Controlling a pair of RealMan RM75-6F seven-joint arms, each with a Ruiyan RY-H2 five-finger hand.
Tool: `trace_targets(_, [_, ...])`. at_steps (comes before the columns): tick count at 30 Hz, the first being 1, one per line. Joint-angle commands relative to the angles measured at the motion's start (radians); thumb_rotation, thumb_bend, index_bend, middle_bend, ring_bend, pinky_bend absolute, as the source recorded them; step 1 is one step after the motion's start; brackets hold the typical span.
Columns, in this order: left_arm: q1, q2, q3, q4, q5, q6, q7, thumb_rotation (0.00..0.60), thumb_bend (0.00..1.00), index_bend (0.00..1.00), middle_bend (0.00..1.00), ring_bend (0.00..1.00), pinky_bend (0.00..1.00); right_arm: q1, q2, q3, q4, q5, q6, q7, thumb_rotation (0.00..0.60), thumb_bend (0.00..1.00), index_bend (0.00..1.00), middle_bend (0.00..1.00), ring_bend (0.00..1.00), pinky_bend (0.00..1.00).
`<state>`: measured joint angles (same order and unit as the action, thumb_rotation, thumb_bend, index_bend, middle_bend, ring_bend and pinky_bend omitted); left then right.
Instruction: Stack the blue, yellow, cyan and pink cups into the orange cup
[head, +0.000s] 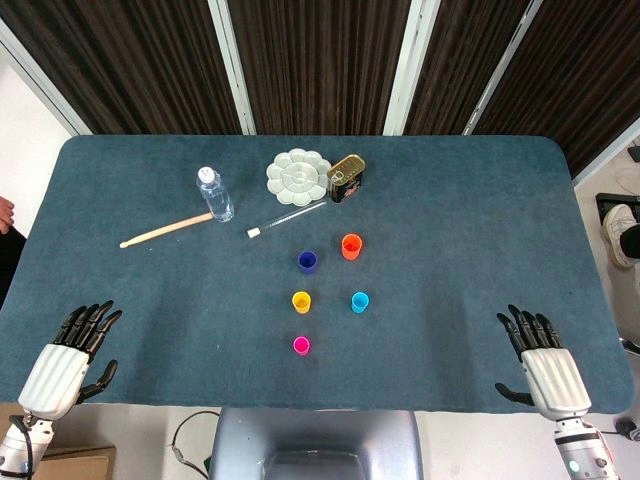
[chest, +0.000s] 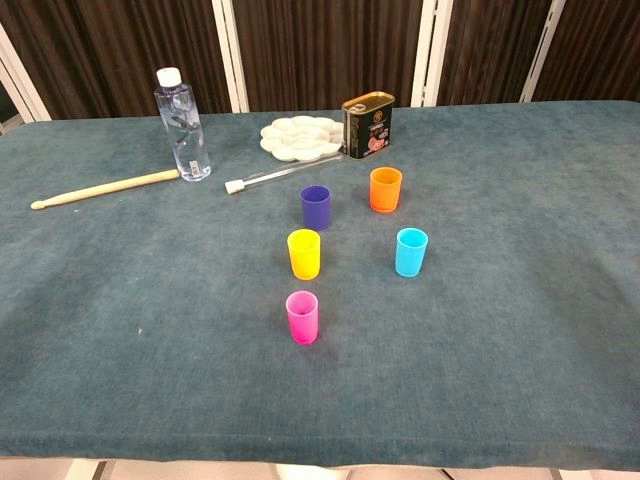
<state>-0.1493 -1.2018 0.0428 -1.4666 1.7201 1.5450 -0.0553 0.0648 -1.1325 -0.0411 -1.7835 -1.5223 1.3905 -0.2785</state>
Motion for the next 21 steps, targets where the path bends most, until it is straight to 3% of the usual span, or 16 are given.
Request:
trace_targets(1, [-0.003,-0.002,0.0,0.001,-0.002,-0.008,-0.001,0.6,0.43,0.0,0.0,0.0,0.08,-0.001,0.004,0.0,0.0,0.0,0.0,0.01,0.6,0.25,0.0,0.0,0.0,0.0])
trace_targets(6, [-0.004,-0.005,-0.001,0.001,-0.01,-0.014,0.01,0.6,0.43,0.0,0.0,0.0,0.08,0.015,-0.004,0.021,0.017,0.015,-0.012,0.045,0.6,0.25,0.0,0.0,0.0,0.0])
trace_targets(9, [-0.001,-0.002,-0.001,-0.001,-0.008,-0.006,0.003,0.6,0.43,0.0,0.0,0.0,0.08,0.069,-0.012,0.067,0.035,0.055,-0.08,0.1,0.6,0.25,0.0,0.0,0.0,0.0])
trace_targets(14, [-0.002,0.004,0.001,0.0,-0.006,-0.006,-0.007,0.6,0.43,0.0,0.0,0.0,0.08,0.273,-0.03,0.229,0.072,0.246,-0.328,0.132,0.6,0.25,0.04,0.0,0.0,0.0])
trace_targets(17, [0.002,0.007,0.002,-0.001,-0.003,0.003,-0.01,0.6,0.43,0.0,0.0,0.0,0.08,0.406,-0.083,0.307,0.118,0.35,-0.445,0.069,0.6,0.25,0.08,0.0,0.0,0.0])
trace_targets(21, [0.007,0.015,0.002,-0.001,-0.008,0.01,-0.019,0.6,0.43,0.0,0.0,0.0,0.08,0.58,-0.205,0.384,0.222,0.505,-0.521,-0.071,0.6,0.26,0.15,0.0,0.0,0.0])
